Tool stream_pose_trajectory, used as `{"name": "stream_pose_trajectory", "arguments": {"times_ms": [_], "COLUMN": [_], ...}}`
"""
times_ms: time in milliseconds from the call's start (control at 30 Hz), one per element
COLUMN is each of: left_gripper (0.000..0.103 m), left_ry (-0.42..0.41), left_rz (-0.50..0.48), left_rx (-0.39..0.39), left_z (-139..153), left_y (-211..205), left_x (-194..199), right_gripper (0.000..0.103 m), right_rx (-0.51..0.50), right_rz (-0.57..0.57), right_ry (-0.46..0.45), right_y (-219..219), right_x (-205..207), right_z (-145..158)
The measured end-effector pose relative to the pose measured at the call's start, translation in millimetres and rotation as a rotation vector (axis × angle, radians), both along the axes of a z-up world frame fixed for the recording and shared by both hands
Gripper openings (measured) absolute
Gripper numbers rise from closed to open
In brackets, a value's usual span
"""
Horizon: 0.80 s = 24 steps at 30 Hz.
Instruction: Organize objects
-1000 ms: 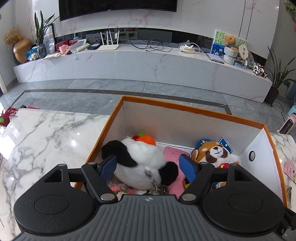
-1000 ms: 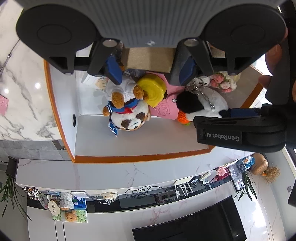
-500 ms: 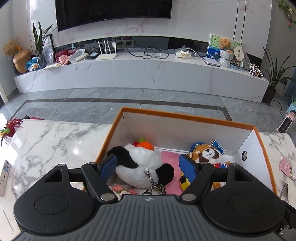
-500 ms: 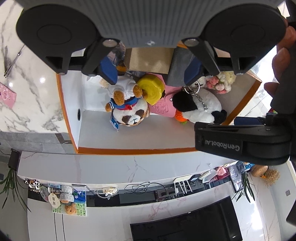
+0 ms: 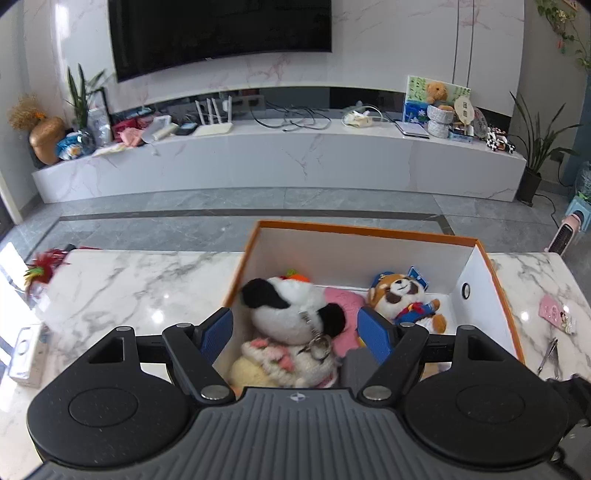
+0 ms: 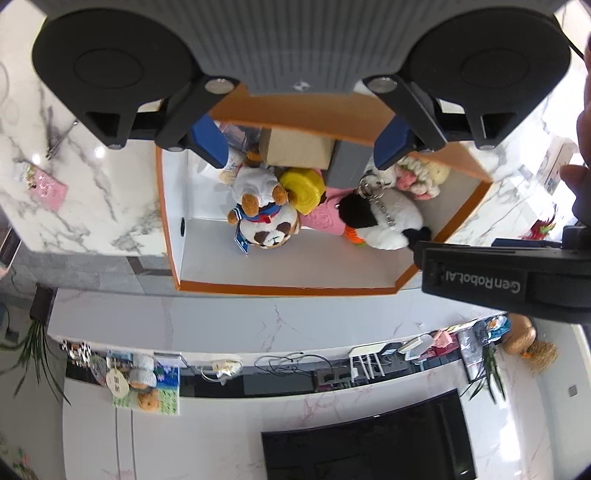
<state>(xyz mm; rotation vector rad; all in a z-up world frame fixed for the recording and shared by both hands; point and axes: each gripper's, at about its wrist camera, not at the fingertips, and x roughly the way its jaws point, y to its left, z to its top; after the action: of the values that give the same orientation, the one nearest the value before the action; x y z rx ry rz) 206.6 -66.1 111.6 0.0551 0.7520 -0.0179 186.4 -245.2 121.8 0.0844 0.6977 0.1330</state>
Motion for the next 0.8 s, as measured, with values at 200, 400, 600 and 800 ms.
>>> {"name": "stream_pose_trajectory", "arguments": {"times_ms": [200,400,600,800], "left_gripper": [0.088,0.088,0.088,0.088], "left_ry": [0.000,0.058,0.060,0.044], "left_rz": [0.041,0.069,0.021,0.003], "left_rx": [0.080,0.101,0.065,0.012], "left_z": [-2,-23,-37,-41], "left_y": [14,25,31,32], "left_x": [-41,-82,-118,-136], "right_gripper": [0.087,0.087,0.087,0.087], "right_rx": [-0.063,-0.109,-0.124,-0.172], "right_rz": [0.048,0.049,0.056,0.060], "right_ry": [-0.018,-0.006,0.027,0.026], "right_y": [8,7,7,11], "right_x": [-33,-61,-88,-107], "right_z": [12,6,-7,-14]}}
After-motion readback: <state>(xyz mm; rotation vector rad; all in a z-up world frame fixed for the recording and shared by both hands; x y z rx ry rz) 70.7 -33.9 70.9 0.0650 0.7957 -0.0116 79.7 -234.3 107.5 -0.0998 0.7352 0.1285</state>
